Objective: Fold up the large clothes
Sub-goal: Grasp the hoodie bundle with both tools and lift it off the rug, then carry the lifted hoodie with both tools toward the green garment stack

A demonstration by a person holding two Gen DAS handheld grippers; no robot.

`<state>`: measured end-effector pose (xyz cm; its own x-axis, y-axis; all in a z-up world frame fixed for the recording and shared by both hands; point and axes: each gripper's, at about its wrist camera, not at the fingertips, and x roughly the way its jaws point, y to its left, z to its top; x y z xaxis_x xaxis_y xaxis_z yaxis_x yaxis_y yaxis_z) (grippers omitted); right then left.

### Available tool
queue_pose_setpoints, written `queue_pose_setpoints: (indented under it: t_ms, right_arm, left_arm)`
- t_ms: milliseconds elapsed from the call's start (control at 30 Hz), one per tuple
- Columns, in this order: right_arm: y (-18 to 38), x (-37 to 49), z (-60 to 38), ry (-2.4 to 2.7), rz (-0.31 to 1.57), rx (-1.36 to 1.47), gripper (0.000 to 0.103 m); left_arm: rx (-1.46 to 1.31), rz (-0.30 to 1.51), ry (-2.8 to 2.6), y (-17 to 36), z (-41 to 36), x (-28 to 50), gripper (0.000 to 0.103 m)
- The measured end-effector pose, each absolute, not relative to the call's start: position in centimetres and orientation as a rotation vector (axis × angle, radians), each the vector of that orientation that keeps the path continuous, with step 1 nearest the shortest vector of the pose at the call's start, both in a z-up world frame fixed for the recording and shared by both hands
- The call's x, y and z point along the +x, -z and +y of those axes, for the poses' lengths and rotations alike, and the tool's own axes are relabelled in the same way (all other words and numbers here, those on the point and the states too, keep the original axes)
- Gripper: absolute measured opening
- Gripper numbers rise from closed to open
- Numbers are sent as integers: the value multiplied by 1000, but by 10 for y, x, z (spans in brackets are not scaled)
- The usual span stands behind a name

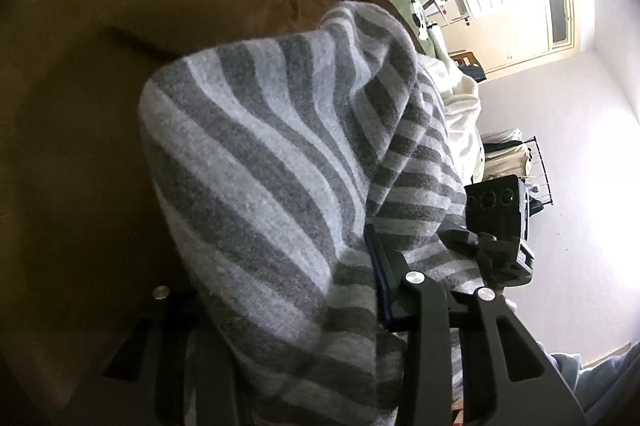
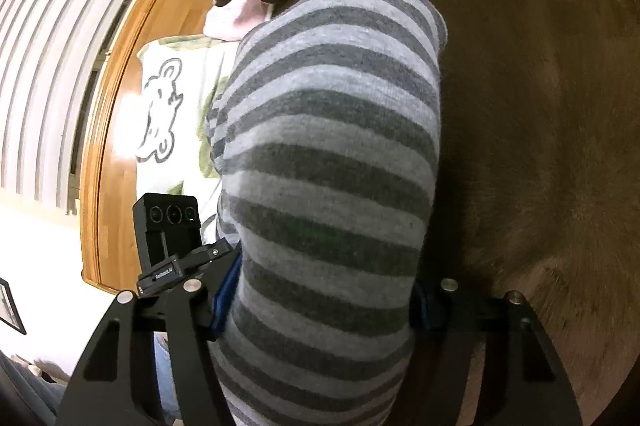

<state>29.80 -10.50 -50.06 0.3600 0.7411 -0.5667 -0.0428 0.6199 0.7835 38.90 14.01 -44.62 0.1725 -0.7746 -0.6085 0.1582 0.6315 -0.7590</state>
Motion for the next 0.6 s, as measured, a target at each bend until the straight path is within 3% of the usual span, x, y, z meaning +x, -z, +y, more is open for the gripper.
queue_pose_setpoints:
  t_ms: [200,600]
  right_arm:
    - [465,291,-101,-598,1063,759,64]
    - [343,253,-119,-635,964,765,64]
  left_arm:
    - [-590,1209,720,411,144,383,39]
    - [-467,1147,736,265,123,362,39]
